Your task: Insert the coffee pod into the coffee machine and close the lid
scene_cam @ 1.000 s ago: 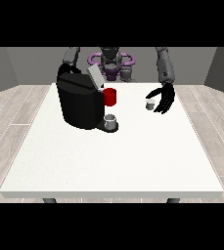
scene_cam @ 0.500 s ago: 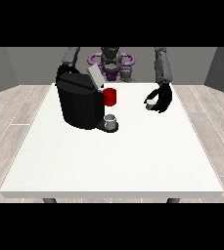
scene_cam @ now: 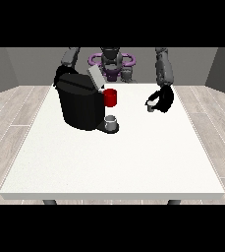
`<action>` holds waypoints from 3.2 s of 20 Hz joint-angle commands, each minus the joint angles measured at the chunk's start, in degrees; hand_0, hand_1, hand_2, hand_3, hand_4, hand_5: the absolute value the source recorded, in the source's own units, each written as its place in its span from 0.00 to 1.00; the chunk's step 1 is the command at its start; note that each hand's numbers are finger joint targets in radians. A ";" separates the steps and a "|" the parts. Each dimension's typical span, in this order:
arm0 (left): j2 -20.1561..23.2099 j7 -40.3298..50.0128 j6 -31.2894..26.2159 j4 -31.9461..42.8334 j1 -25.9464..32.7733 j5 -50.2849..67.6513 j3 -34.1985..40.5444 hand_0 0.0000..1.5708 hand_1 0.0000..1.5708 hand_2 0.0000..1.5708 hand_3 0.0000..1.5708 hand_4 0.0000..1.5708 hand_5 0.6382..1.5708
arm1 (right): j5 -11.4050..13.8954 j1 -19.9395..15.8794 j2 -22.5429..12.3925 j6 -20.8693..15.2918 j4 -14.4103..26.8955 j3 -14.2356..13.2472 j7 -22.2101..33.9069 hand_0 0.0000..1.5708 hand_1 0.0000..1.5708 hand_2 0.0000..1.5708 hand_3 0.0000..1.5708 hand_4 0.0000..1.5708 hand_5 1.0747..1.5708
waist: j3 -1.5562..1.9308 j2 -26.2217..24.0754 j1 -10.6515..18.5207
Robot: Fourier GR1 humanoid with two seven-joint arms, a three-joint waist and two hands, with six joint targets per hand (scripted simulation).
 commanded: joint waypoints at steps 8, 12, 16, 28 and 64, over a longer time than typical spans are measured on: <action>-1.32 -0.68 -10.62 -5.91 -7.17 -0.18 -2.44 0.85 0.85 0.89 0.87 0.38 1.00 | -0.96 -0.22 0.23 -0.77 9.16 -3.08 -2.19 0.00 0.00 0.00 0.00 0.28 1.00 | -0.03 -4.97 3.13; 0.80 1.52 -14.40 -6.21 -10.47 1.11 -0.39 0.80 0.80 0.84 0.83 0.34 1.00 | -0.57 0.10 0.23 0.13 7.91 -1.57 -1.41 0.00 0.00 0.00 0.00 0.31 1.00 | -0.05 -6.61 1.63; 1.61 1.60 -15.15 -8.57 -15.42 0.48 -0.35 0.80 0.80 0.85 0.82 0.35 1.00 | -1.19 -2.51 -0.06 1.31 10.02 -2.15 -3.93 0.00 0.00 0.00 0.00 0.28 1.00 | -0.04 -4.36 0.97; 2.73 8.74 -17.10 -8.15 -24.00 -0.06 2.58 0.65 0.65 0.77 0.78 0.32 1.00 | -2.98 -3.71 0.09 3.45 6.76 -1.35 -3.28 0.00 0.00 0.00 0.00 0.32 1.00 | -0.04 -2.98 -3.85; 1.16 10.66 -16.41 -3.43 -33.48 -2.04 4.65 0.76 0.76 0.81 0.76 0.32 1.00 | -0.64 -7.73 -0.11 -1.07 0.80 0.37 0.33 0.00 0.00 0.00 0.00 0.33 1.00 | -0.05 4.04 -7.95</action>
